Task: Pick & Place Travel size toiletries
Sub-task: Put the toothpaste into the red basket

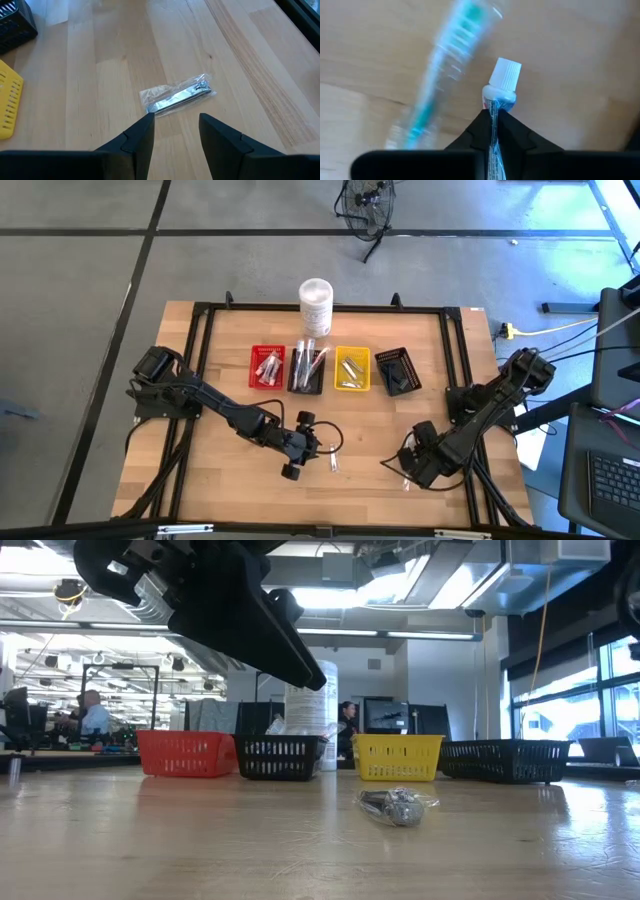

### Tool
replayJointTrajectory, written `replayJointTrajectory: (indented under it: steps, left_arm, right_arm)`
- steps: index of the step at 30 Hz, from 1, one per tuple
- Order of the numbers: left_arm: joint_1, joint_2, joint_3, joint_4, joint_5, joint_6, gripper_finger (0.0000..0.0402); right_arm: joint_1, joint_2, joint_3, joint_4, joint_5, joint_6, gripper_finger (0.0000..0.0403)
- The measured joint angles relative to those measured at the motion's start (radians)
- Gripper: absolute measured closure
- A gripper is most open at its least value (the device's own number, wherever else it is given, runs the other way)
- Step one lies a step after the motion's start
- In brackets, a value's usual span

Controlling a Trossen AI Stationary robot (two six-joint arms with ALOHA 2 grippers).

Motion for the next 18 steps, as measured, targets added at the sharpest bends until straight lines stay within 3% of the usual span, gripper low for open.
replayJointTrajectory:
  steps: [6, 13, 18]
  left_arm:
    - [0.0, 0.0, 0.0, 0.002, -0.022, -0.108, 0.0251]
    - [0.0, 0.0, -0.001, 0.078, -0.16, -0.382, 0.0251]
    - [0.009, 0.003, -0.001, 0.198, -0.194, -0.375, 0.0251]
  right_arm:
    - [-0.001, -0.065, 0.009, 0.003, 0.205, -0.056, 0.0384]
    - [-0.007, -0.129, 0.049, 0.011, 0.64, -0.175, 0.0386]
    - [-0.049, -0.128, 0.049, 0.114, 0.915, -0.367, 0.0386]
